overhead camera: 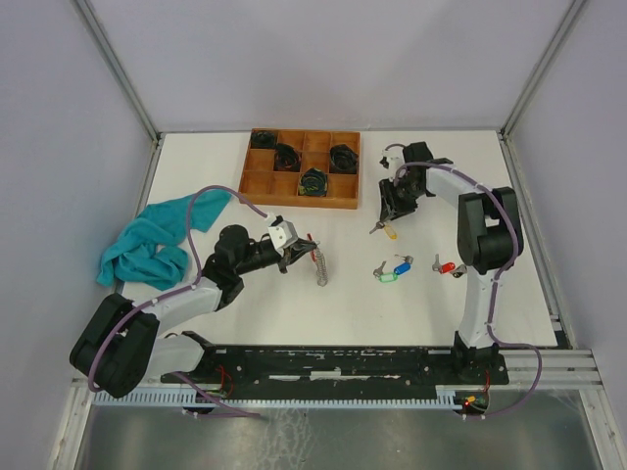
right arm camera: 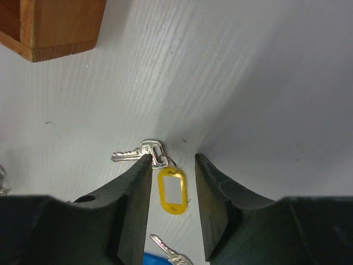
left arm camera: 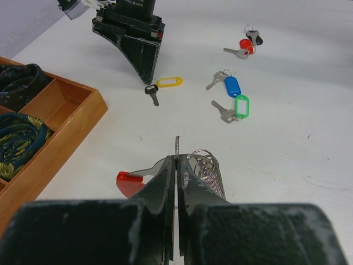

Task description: Put the keys on the keyring

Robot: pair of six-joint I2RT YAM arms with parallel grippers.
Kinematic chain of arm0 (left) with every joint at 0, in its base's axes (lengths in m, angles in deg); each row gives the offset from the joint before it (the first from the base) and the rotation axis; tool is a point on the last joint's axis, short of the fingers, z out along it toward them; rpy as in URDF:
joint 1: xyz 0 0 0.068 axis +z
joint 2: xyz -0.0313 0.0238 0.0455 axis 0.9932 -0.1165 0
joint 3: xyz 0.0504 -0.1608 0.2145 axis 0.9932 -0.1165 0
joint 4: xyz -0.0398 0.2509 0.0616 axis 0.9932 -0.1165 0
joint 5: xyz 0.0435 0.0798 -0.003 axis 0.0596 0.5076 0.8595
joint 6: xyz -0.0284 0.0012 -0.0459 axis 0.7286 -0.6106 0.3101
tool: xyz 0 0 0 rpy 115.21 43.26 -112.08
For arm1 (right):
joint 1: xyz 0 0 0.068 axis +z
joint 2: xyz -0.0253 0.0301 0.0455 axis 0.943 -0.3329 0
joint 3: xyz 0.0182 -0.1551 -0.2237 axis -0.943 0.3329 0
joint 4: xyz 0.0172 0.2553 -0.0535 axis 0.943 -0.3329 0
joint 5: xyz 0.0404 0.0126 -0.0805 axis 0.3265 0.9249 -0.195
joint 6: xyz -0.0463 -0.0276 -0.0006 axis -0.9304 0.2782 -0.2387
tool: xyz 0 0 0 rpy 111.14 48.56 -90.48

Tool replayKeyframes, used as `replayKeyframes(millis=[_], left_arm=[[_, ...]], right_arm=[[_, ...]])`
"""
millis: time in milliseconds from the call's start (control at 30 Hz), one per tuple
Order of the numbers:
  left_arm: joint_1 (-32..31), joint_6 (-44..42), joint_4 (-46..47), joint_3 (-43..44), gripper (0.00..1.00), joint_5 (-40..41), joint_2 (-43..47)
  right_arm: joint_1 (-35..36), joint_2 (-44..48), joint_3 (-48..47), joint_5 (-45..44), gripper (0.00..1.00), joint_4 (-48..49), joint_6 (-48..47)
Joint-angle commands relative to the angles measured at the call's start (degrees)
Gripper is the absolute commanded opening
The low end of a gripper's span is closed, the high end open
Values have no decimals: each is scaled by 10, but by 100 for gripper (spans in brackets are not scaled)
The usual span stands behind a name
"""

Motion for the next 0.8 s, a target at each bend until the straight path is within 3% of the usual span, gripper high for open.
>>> replayKeyframes(millis=[0,367,767], left_arm=[[-2,-16,12,16,3,-18,2],[-1,-20,4,18,3,-20,2],[-2,-23,1,19,3,-21,2]], right_arm=[[-1,-13,-28,49,44,-20,-10],[0,0,-19,86,26,-41,-10],[5,12,-12,68,13,-42,-10]])
